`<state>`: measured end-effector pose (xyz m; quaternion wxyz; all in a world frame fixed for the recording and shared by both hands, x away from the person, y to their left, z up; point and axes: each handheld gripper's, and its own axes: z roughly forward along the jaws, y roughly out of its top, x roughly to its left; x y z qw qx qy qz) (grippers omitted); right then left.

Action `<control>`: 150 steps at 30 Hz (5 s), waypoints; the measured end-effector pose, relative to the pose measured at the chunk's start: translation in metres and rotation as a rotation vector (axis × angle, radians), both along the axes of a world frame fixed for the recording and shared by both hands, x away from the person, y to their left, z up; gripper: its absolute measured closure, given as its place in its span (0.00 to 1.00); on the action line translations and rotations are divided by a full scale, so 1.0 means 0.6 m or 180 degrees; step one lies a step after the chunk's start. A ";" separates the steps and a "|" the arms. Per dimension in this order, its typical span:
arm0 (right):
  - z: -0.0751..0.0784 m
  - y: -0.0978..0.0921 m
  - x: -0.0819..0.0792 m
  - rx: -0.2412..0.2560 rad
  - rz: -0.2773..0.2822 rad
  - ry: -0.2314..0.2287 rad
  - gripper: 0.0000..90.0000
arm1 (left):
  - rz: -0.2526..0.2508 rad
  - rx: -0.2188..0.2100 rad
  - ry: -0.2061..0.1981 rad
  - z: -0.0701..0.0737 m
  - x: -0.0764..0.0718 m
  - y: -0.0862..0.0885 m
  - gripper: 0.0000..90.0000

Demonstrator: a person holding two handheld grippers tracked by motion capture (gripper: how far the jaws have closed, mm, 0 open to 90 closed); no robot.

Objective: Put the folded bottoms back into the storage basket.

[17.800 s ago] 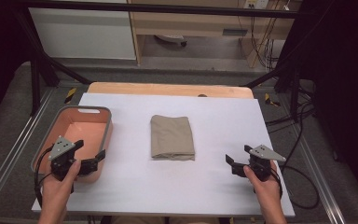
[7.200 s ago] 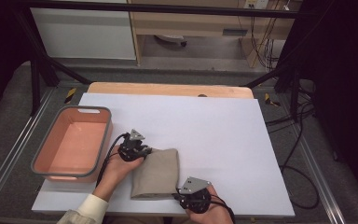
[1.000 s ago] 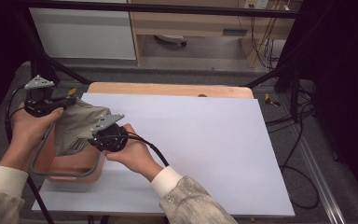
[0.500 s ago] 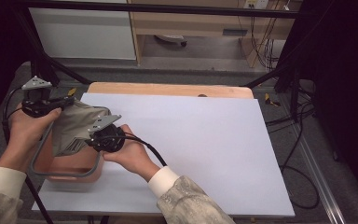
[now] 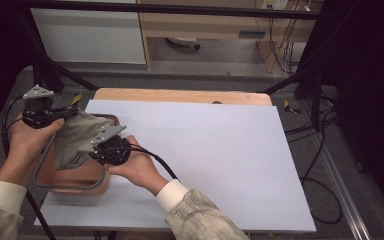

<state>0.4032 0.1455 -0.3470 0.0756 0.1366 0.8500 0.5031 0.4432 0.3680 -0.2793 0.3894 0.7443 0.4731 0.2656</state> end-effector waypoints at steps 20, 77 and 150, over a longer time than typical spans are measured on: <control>-0.012 0.016 -0.003 -0.0014 0.0061 0.0039 0.93 | 0.0026 -0.0012 0.0026 -0.011 -0.002 0.010 0.92; -0.056 0.037 0.001 -0.0208 0.0091 0.0163 0.92 | 0.0131 -0.0011 0.0229 -0.064 0.010 0.029 0.92; 0.091 -0.311 0.068 0.0182 -0.1042 0.0090 0.08 | -0.0012 -0.0421 -0.0194 -0.116 -0.165 -0.127 0.06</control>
